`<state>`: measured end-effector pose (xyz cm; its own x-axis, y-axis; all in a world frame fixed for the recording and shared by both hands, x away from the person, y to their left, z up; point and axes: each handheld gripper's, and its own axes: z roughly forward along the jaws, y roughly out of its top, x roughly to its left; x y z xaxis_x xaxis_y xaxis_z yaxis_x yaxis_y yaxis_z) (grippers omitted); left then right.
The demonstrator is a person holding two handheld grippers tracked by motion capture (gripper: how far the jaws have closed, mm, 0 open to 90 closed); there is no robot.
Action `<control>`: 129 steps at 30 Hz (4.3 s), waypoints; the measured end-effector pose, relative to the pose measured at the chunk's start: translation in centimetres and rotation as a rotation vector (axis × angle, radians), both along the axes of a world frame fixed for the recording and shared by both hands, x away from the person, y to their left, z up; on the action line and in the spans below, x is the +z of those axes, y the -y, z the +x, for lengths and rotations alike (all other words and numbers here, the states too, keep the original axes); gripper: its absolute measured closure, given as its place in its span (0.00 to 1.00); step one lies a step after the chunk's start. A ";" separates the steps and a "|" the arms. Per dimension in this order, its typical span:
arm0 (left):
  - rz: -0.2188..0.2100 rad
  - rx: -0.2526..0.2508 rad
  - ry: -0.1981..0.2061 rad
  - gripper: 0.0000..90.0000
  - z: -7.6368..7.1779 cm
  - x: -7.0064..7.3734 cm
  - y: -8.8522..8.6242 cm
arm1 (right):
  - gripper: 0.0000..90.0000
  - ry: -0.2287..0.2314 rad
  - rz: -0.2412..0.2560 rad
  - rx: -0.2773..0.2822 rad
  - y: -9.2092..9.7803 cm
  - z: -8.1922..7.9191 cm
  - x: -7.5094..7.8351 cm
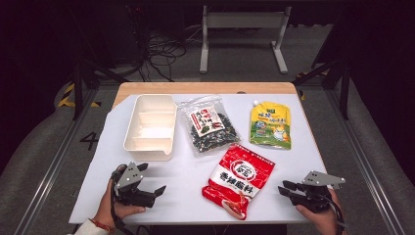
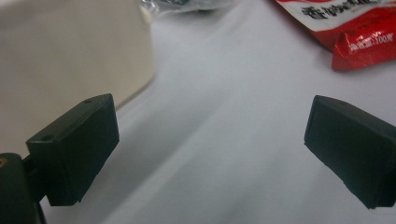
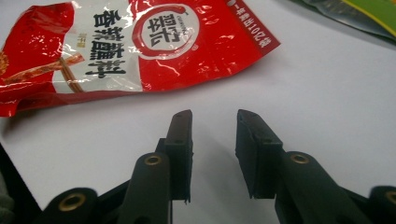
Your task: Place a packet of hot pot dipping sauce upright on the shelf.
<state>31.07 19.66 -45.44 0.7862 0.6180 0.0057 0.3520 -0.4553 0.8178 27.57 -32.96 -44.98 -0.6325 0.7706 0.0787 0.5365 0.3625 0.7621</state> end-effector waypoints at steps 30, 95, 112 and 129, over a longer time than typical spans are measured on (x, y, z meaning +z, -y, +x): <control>0.001 -0.288 -0.213 0.15 3.6 -1.1 8.6 | 0.46 -0.184 0.070 0.147 -7.4 1.8 0.0; -0.108 -0.414 -0.247 0.11 6.2 1.1 14.1 | 1.00 0.230 0.214 0.144 -6.3 3.9 6.7; -0.228 -0.424 -0.152 0.75 7.1 2.6 14.7 | 1.00 0.345 0.254 0.194 -8.6 4.9 8.8; -0.218 -0.446 -0.062 1.00 6.2 3.7 14.5 | 0.88 0.339 0.248 0.137 -8.6 4.6 8.7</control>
<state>37.29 5.16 -41.77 0.9688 0.2035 -0.1415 0.2132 -0.3931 0.8944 32.21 -24.36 -36.26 -0.7492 0.6619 0.0216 0.2012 0.1965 0.9597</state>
